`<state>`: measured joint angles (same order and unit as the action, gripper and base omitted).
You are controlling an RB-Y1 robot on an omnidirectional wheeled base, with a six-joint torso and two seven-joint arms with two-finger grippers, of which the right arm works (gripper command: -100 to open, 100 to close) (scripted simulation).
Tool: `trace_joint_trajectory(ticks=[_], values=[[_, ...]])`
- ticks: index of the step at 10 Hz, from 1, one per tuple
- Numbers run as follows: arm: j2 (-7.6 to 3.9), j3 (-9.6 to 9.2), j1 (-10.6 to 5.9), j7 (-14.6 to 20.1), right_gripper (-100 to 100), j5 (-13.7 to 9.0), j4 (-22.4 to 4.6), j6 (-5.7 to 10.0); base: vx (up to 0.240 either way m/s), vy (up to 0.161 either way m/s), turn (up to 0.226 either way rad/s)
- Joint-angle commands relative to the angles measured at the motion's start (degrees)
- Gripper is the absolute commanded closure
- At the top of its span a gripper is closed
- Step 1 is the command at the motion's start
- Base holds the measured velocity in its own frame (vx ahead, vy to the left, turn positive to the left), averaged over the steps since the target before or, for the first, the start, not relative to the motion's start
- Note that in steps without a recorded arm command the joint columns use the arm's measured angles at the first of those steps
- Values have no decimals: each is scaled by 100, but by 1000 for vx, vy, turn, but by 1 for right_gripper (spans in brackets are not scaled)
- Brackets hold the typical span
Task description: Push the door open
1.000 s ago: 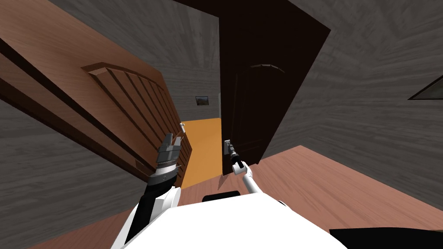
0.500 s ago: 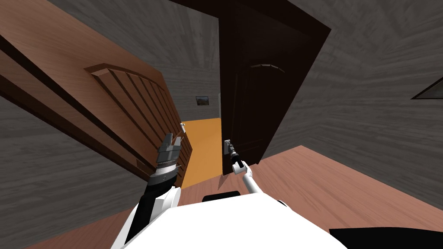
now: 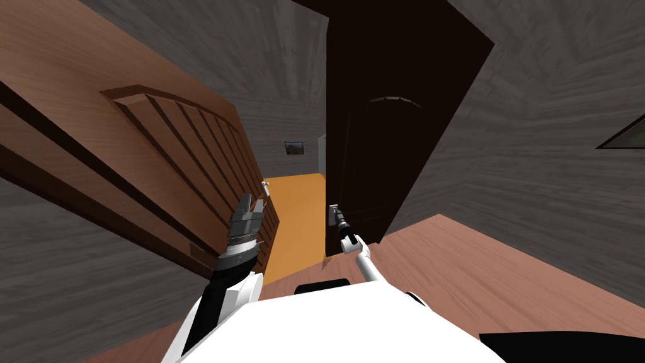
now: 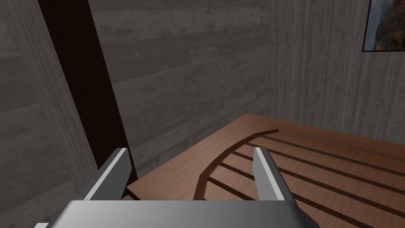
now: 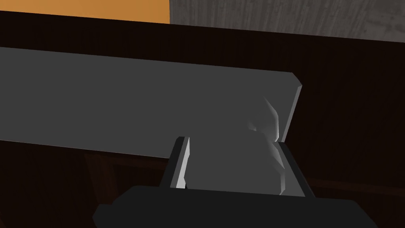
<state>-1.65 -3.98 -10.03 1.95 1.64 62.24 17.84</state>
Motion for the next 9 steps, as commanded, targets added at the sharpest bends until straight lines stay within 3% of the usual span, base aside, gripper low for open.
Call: trace_joint_trajectory(ticks=[1, 5, 6, 9], values=[[-105, 130, -15, -22, 100, -17, 70, 21, 182, 89, -33], [-225, 411, -32, -83, 100, -59, 34, 29, 195, 101, -98], [-232, 329, 0, -38, -100, -70, 5, 69, -56, 60, -49], [-216, 307, 17, -16, -100, -85, 31, 54, -169, 15, -5]])
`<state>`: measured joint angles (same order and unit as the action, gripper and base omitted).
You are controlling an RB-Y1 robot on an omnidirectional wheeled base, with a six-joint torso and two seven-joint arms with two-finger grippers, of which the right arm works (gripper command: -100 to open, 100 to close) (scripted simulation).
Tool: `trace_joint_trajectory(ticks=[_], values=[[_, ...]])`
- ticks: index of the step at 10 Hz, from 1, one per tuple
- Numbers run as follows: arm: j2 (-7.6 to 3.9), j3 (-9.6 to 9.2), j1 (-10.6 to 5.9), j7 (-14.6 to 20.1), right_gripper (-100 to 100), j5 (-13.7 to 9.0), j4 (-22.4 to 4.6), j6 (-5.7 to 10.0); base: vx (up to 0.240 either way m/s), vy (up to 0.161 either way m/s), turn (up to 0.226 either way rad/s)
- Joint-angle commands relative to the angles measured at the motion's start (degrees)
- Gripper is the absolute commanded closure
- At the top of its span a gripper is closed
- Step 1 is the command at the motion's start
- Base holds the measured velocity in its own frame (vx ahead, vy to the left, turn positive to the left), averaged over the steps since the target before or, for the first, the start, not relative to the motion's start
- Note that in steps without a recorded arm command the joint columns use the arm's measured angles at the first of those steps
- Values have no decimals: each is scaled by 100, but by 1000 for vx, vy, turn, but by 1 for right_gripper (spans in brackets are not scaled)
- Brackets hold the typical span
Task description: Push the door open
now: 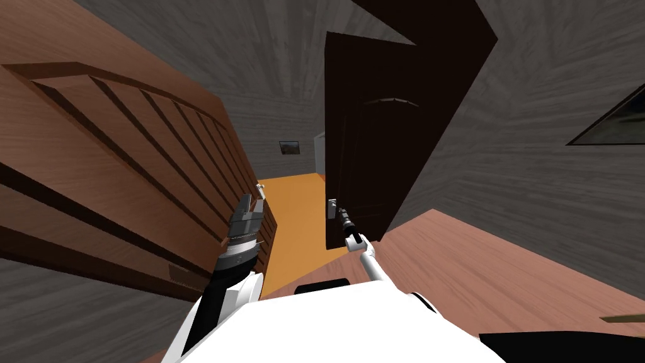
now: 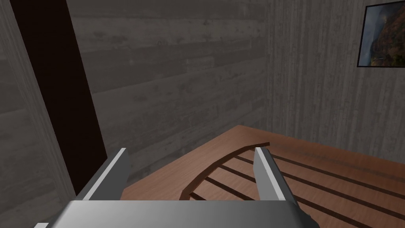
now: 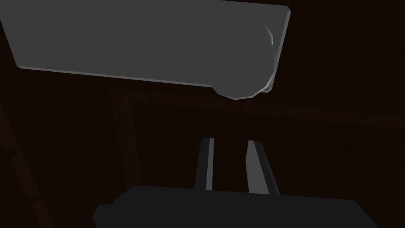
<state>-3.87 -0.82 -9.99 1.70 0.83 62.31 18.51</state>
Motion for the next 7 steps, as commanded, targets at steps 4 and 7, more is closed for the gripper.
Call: trace_joint_trajectory(ticks=[4, 7], values=[[144, -59, 53, 59, -100, -39, 83, -46, -218, 46, -19], [127, -41, 48, 47, -100, -40, 57, -20, -52, 28, -3]])
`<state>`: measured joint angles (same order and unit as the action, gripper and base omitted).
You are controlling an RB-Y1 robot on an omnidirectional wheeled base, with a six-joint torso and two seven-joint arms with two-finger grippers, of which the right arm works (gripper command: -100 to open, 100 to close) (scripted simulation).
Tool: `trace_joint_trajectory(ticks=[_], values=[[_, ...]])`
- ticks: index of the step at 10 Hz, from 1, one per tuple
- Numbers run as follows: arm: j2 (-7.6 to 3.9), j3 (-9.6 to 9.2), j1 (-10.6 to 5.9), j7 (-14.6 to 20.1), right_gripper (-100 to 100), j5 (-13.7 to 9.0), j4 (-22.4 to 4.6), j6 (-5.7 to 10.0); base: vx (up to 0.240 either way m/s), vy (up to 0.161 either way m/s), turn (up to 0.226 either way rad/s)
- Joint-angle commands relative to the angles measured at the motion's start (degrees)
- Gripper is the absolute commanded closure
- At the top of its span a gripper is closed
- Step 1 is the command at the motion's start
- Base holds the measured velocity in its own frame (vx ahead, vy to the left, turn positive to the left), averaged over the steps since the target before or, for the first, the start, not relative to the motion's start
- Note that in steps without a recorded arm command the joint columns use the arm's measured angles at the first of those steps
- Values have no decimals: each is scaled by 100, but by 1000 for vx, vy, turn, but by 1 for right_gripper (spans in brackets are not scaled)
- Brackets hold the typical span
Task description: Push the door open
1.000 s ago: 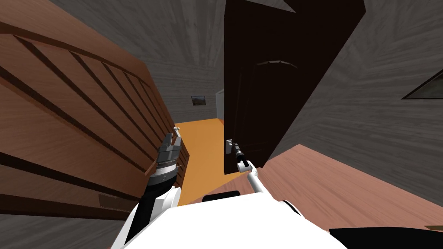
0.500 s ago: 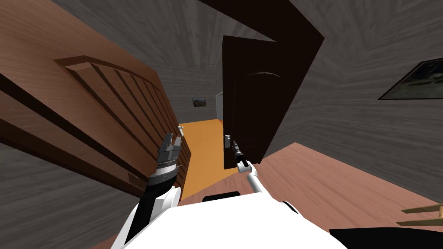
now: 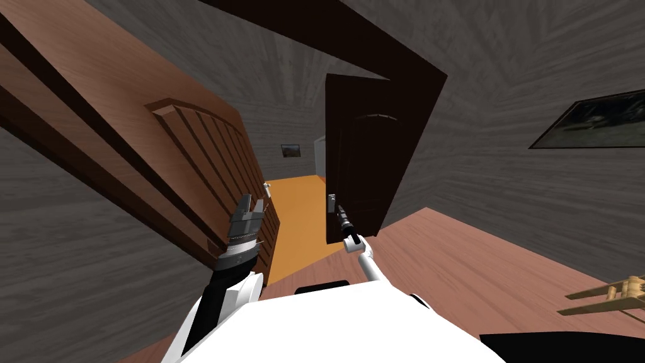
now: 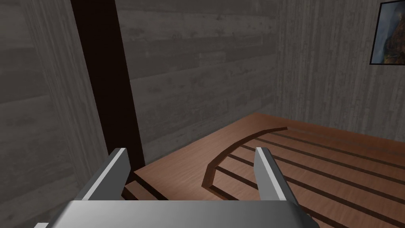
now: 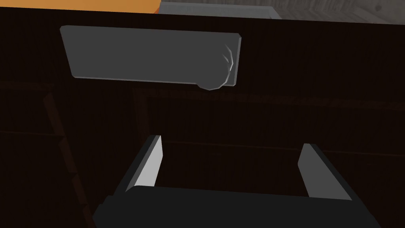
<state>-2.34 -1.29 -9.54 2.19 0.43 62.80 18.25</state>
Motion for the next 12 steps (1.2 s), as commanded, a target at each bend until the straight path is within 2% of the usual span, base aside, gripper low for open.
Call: trace_joint_trajectory(ticks=[1, 5, 8, 9, 10, 12], values=[[-46, 17, -1, -6, -100, -2, -4, 19, 164, 13, 19], [-69, 63, -20, -22, -100, -5, -53, 76, 191, 13, 16], [0, 106, -37, -37, -100, -9, -100, 130, 210, 31, 24], [-18, 95, -29, -33, -100, -7, -81, 113, 83, 12, 5], [-18, 95, -29, -33, 100, -7, -81, 113, -9, -1, -4], [-18, 95, -29, -33, 100, -7, -81, 113, -27, -5, 5]])
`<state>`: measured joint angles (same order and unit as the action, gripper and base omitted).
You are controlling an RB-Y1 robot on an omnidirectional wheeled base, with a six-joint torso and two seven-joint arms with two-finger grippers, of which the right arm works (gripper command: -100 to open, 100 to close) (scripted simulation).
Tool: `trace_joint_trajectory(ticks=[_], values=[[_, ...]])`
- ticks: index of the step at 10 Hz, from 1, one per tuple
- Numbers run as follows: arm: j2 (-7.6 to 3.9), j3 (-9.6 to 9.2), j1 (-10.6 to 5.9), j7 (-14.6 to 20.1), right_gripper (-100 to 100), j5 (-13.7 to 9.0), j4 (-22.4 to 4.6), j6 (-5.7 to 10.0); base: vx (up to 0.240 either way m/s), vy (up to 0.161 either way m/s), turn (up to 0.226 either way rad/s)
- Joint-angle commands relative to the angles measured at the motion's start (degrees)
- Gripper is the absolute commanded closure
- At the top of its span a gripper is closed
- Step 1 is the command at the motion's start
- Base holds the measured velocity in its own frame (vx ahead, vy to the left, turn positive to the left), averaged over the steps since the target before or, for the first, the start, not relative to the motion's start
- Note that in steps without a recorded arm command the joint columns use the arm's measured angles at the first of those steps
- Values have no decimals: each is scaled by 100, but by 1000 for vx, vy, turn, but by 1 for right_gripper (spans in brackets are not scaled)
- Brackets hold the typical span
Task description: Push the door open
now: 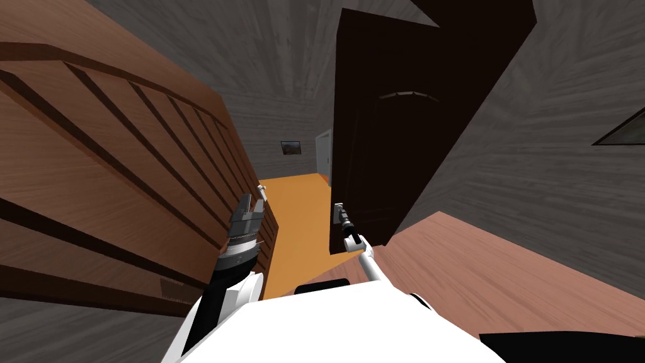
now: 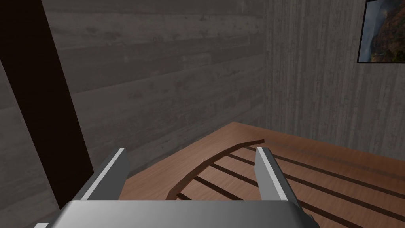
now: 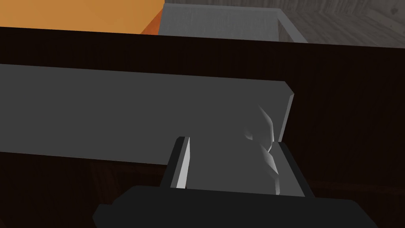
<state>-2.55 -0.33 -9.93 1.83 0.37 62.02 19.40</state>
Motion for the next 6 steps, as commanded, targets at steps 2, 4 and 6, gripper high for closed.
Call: trace_joint_trajectory(ticks=[2, 4, 6], values=[[2, -1, 10, 3, 100, -2, -3, -2, -15, -1, -3], [-46, 66, 14, -15, 100, -13, -26, -13, 39, 18, -14], [-89, 143, 7, -30, 100, -29, -37, -15, 158, 69, -47]])
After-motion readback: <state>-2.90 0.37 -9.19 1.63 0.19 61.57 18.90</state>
